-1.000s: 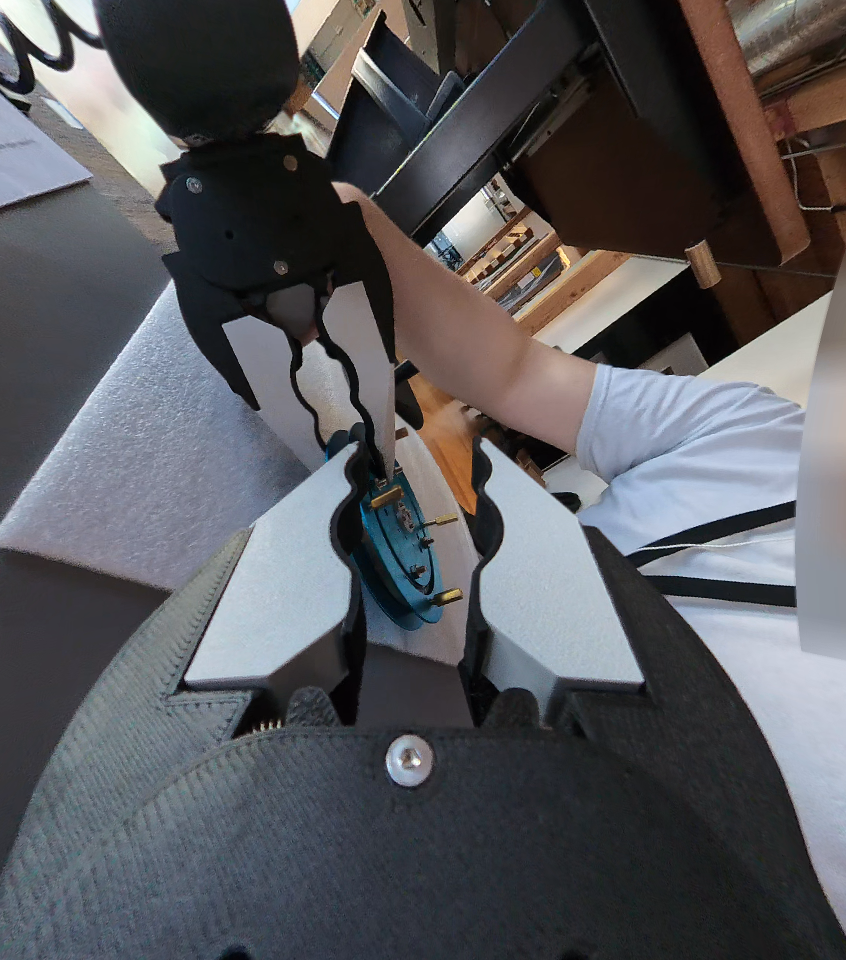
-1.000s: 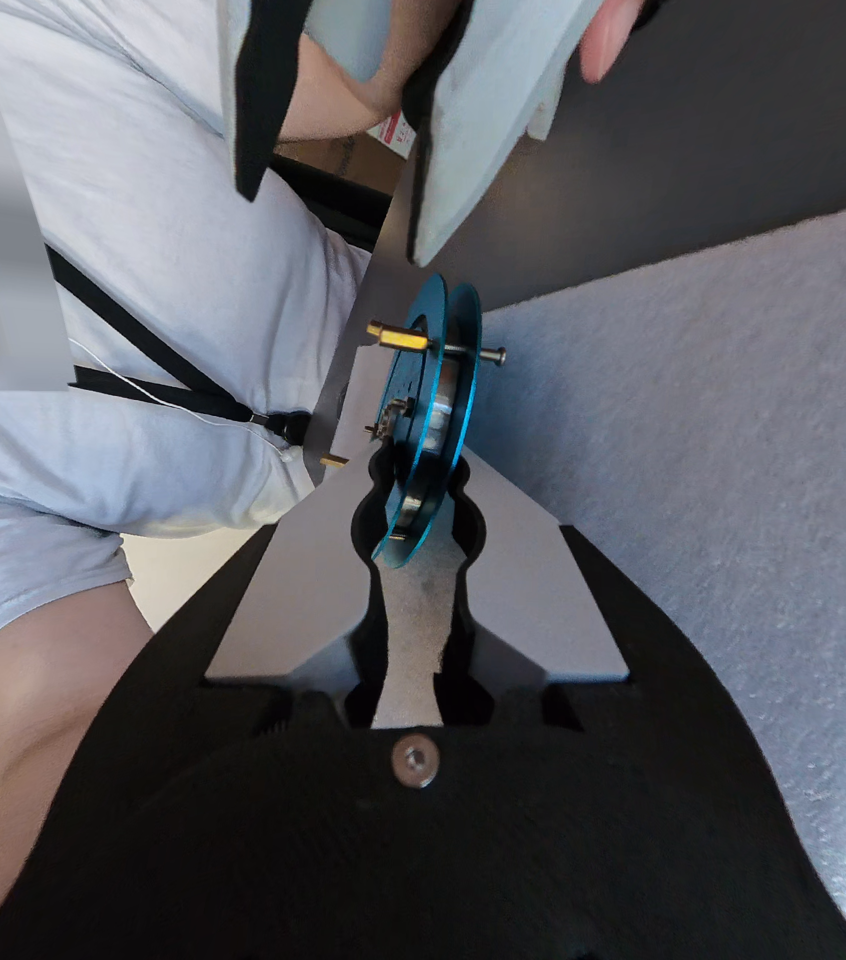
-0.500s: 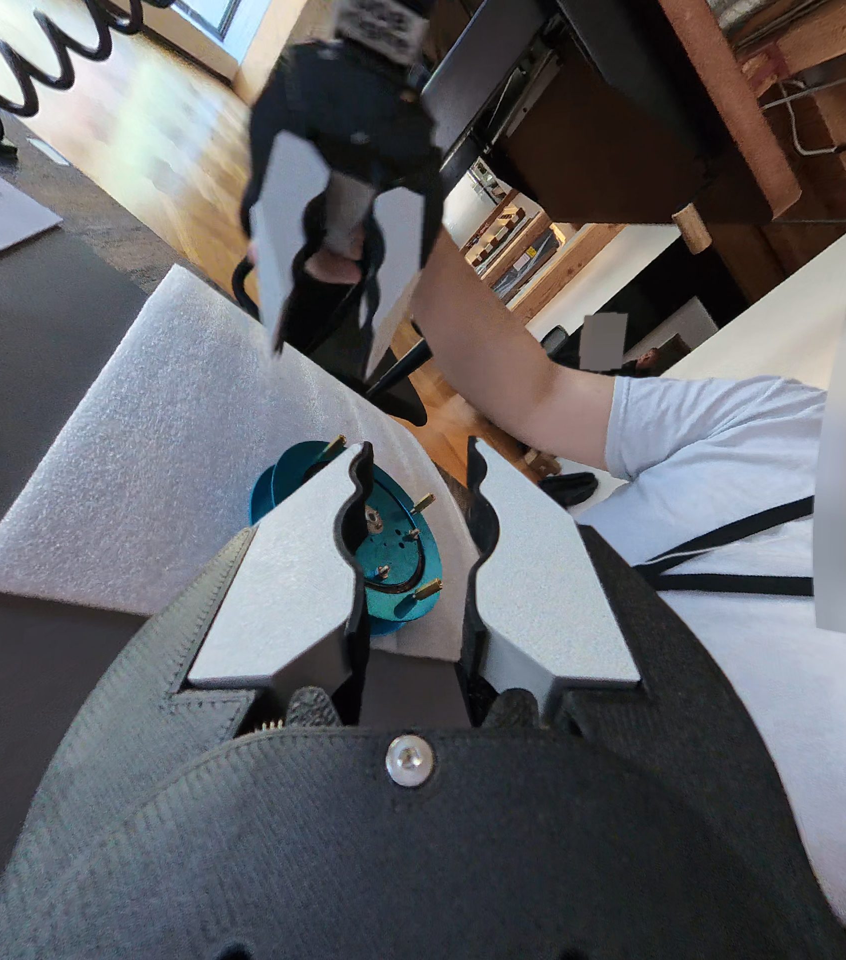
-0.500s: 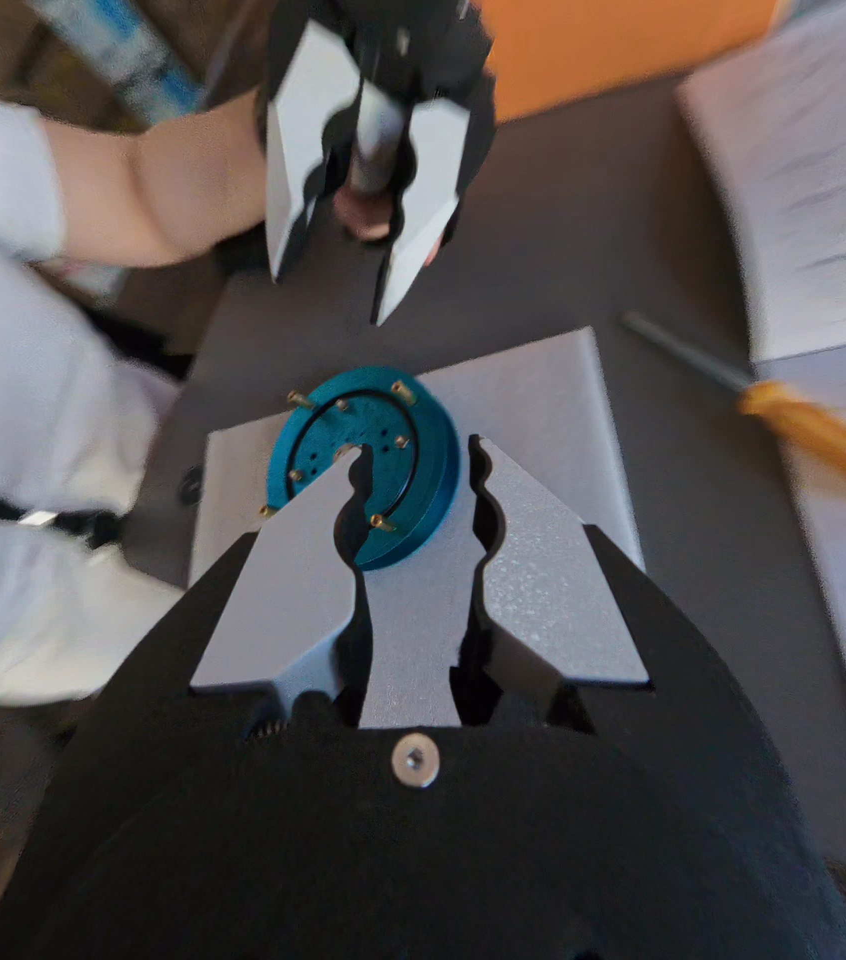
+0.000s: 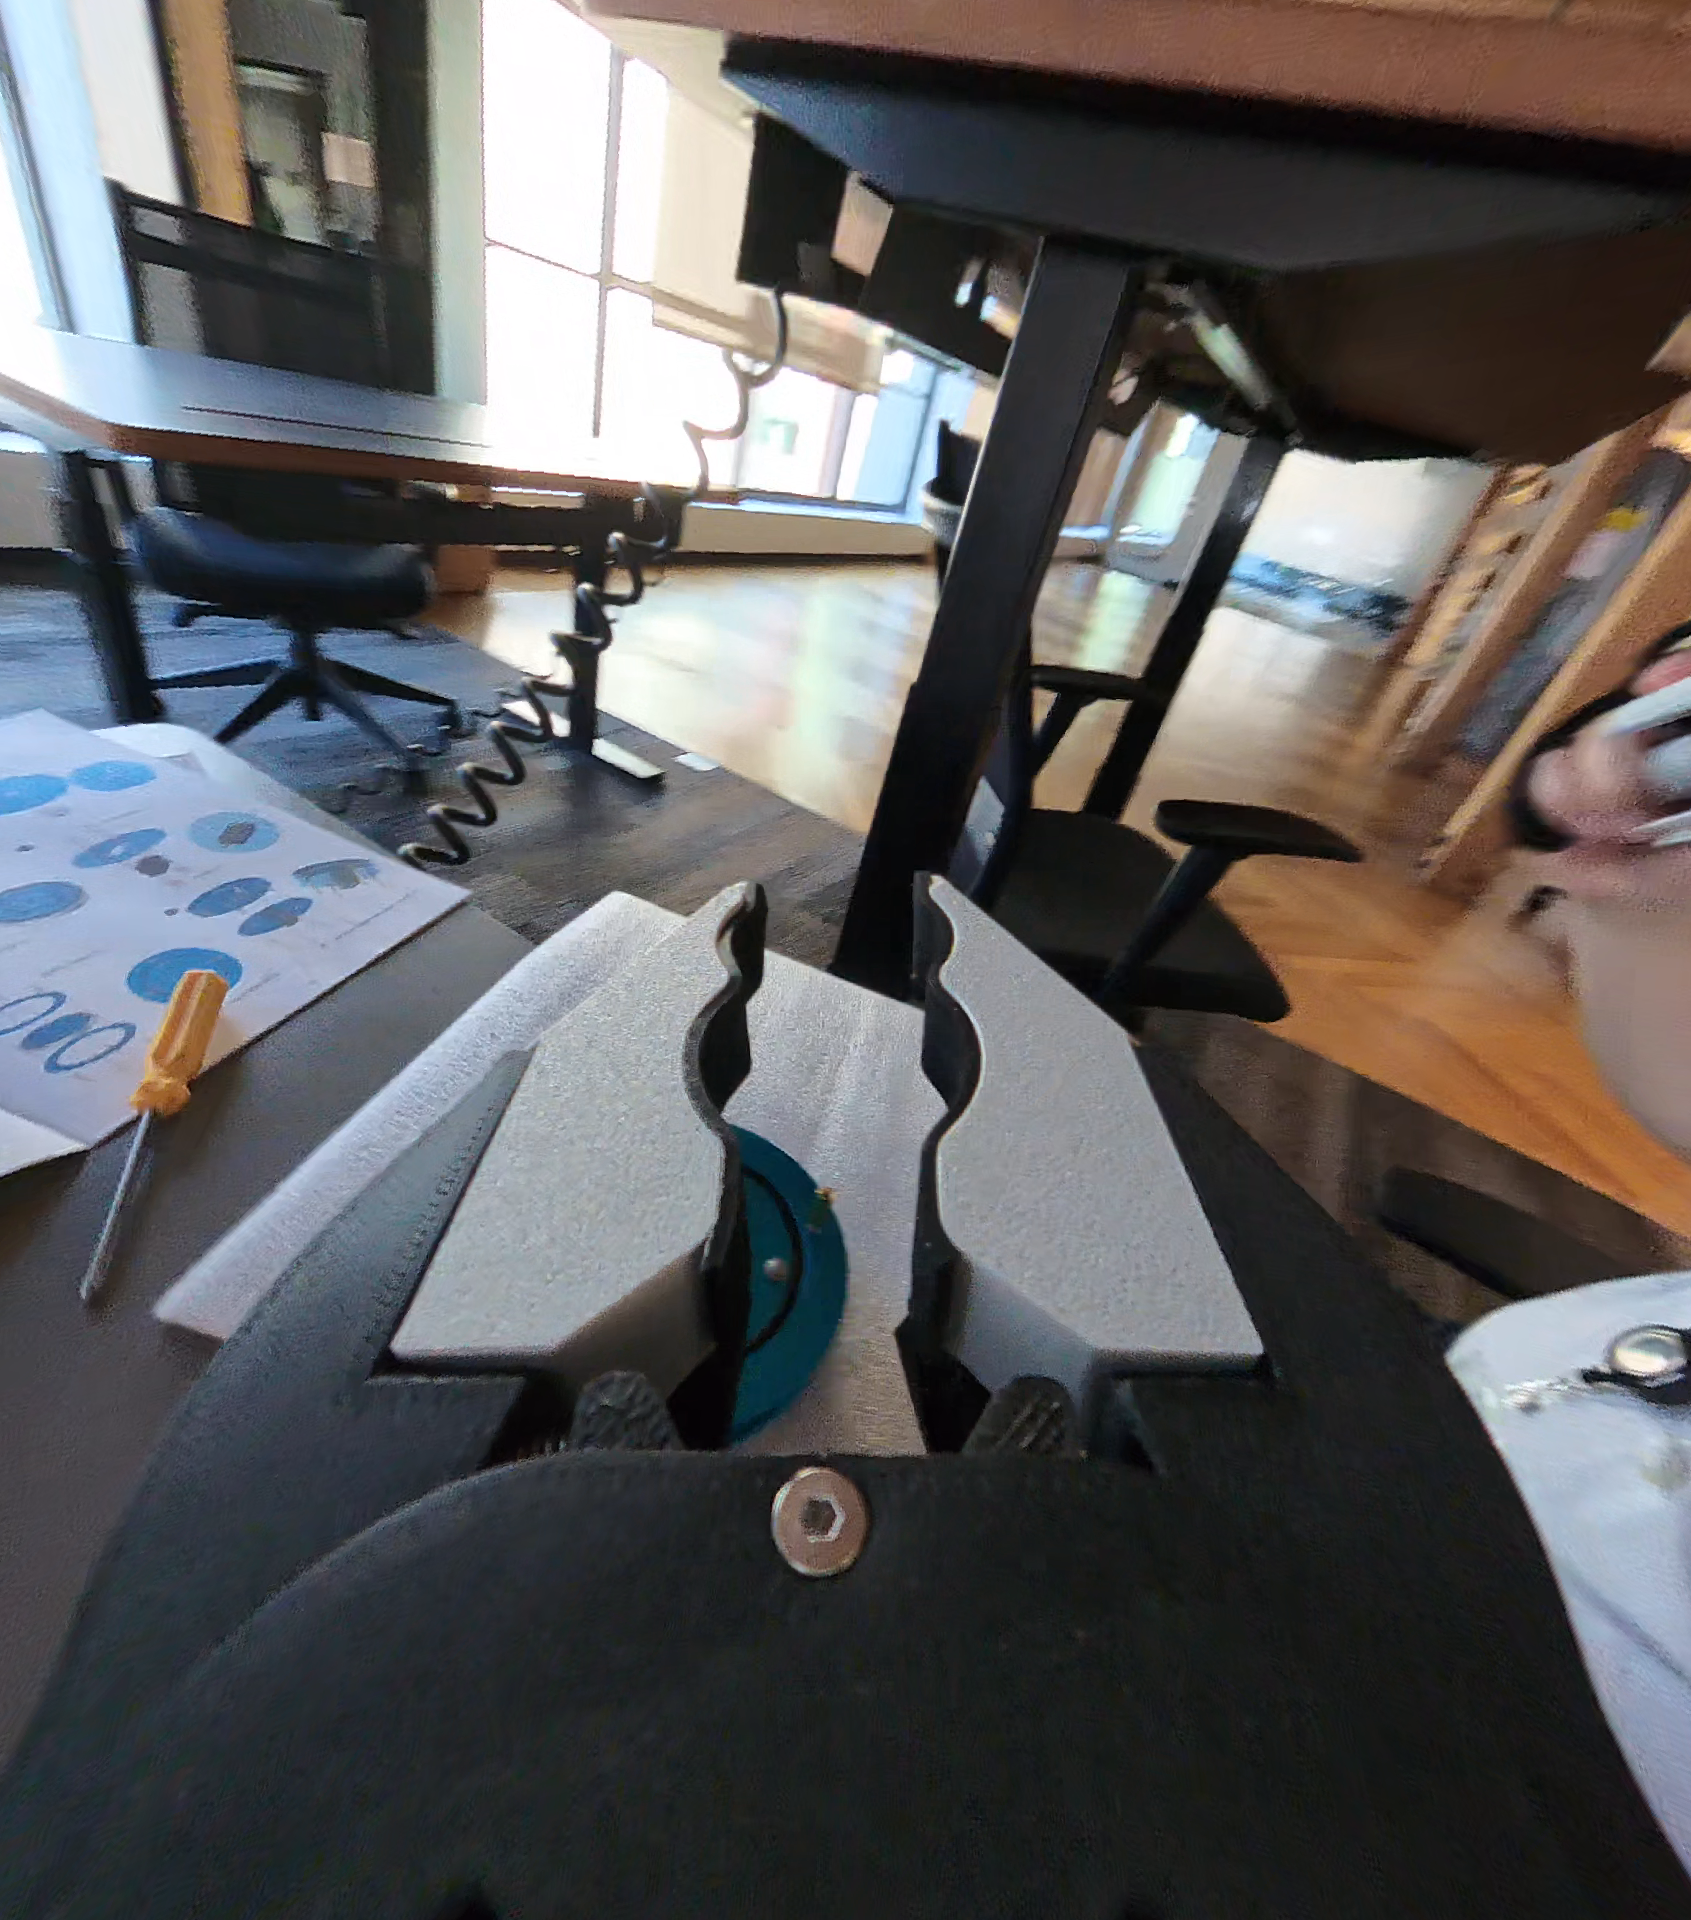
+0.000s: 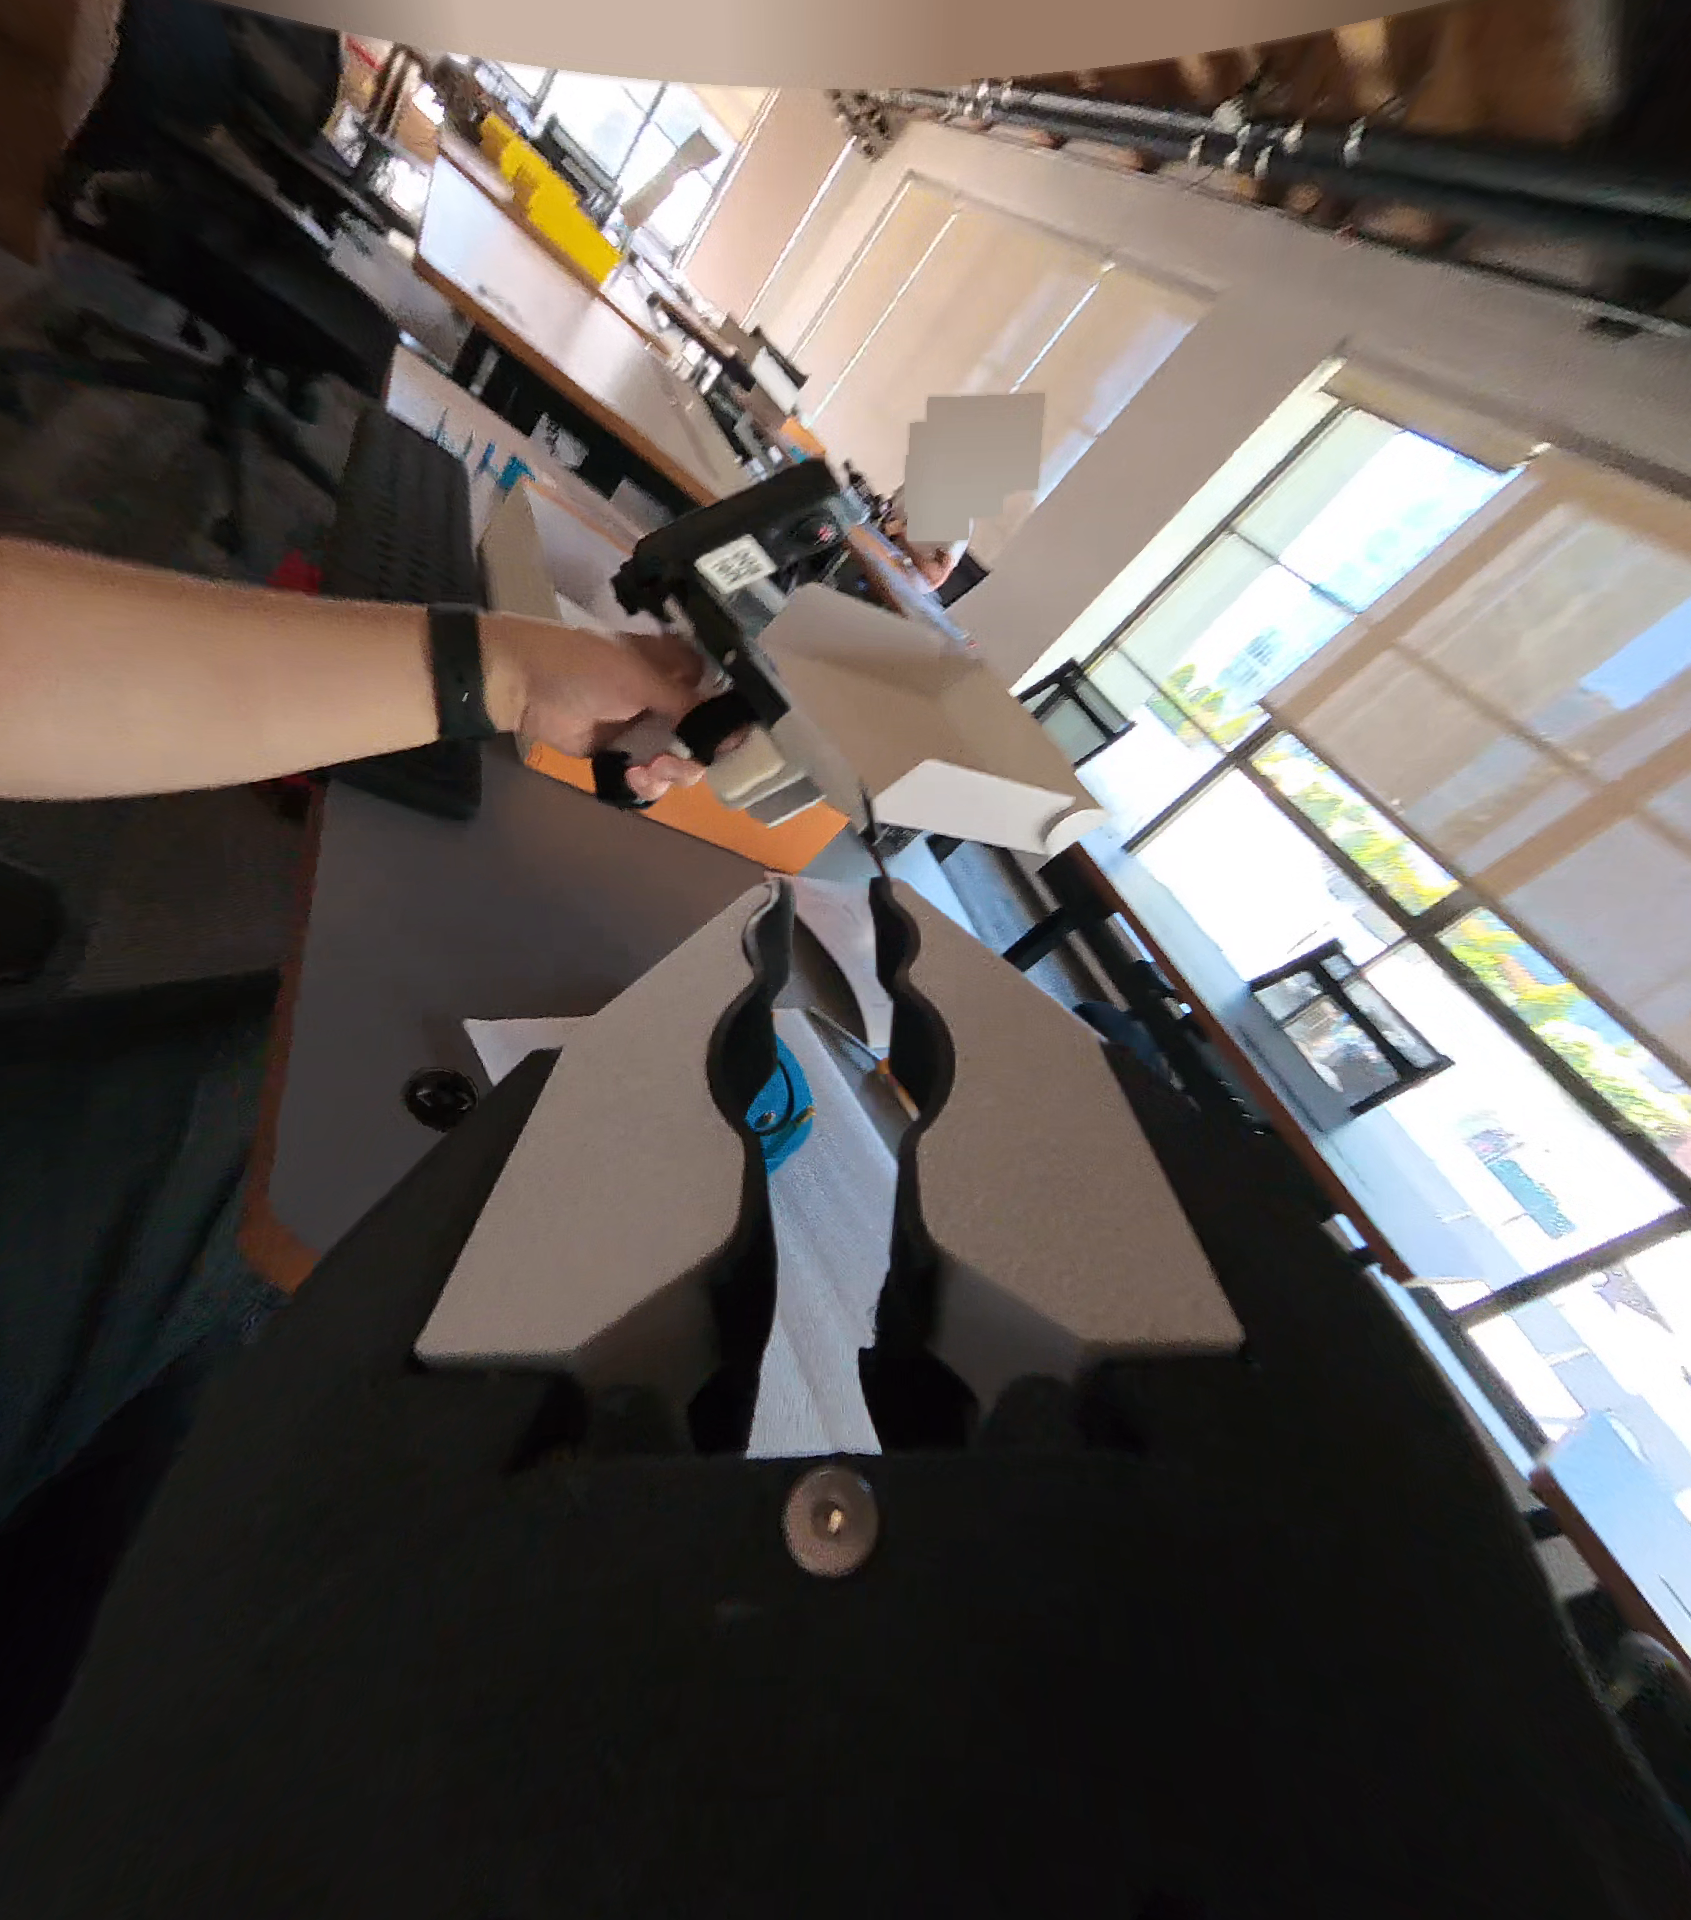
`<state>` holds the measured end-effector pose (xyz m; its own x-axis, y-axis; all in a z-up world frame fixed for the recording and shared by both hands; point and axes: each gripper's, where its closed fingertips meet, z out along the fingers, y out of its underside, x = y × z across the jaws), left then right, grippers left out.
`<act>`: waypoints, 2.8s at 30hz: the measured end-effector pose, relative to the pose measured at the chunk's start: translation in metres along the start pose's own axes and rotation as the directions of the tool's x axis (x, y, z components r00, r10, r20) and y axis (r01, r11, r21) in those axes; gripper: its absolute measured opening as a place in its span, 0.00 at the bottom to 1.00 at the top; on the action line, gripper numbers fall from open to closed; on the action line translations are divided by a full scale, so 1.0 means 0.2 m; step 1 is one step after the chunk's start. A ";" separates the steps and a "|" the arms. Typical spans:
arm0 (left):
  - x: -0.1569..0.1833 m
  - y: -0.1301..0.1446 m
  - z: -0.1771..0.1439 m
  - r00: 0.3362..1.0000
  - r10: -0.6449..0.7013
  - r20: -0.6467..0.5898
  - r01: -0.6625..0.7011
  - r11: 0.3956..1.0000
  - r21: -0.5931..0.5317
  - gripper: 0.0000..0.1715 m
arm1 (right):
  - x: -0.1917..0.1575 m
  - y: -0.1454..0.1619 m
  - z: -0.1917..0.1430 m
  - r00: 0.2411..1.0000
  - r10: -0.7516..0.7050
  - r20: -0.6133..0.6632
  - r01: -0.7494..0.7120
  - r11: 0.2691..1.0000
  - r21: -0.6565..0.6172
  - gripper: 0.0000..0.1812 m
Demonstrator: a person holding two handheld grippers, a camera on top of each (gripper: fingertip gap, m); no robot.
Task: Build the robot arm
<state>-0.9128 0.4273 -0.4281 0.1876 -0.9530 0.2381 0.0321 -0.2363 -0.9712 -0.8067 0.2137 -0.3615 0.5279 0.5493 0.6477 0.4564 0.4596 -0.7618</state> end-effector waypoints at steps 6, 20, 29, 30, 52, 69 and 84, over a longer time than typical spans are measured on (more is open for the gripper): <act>0.56 0.11 0.19 0.997 -0.056 0.060 0.049 0.993 0.106 0.16 | 0.17 -0.45 -0.83 0.980 0.027 -0.196 -0.021 0.999 0.034 0.07; 1.31 0.18 0.76 0.983 -0.132 0.127 0.121 0.989 0.085 0.16 | 2.00 -0.42 -3.63 0.377 0.151 -0.914 -0.506 0.860 -0.067 0.01; 1.52 0.20 0.88 0.941 -0.084 0.329 0.076 0.996 0.036 0.17 | 2.54 0.70 -4.00 0.399 0.288 -0.871 -0.899 0.311 -0.309 0.27; 1.53 0.20 0.89 0.933 -0.079 0.351 0.077 0.997 0.022 0.16 | 2.54 0.74 -3.99 0.426 0.299 -0.854 -0.892 0.297 -0.341 0.27; 1.84 0.06 1.23 0.994 0.042 0.097 -0.030 0.993 -0.115 0.15 | 2.36 0.34 -3.68 0.649 0.064 -0.758 -0.666 0.529 -0.526 0.07; 2.66 -0.48 0.97 0.976 0.138 -0.167 -0.119 0.986 0.119 0.21 | 0.60 -0.73 -1.64 0.779 -0.627 -0.024 0.620 0.774 -0.127 0.06; 2.27 -0.25 0.28 0.941 0.010 0.339 -0.058 0.990 0.132 0.00 | -0.16 -0.80 -0.90 0.831 -0.479 0.284 0.397 0.867 0.301 0.00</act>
<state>-0.7742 0.0180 -0.2719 0.5098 -0.8344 0.2093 0.1502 -0.1532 -0.9767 -0.7682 -0.0025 -0.2601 0.0166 0.4344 0.9005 0.3897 0.8266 -0.4060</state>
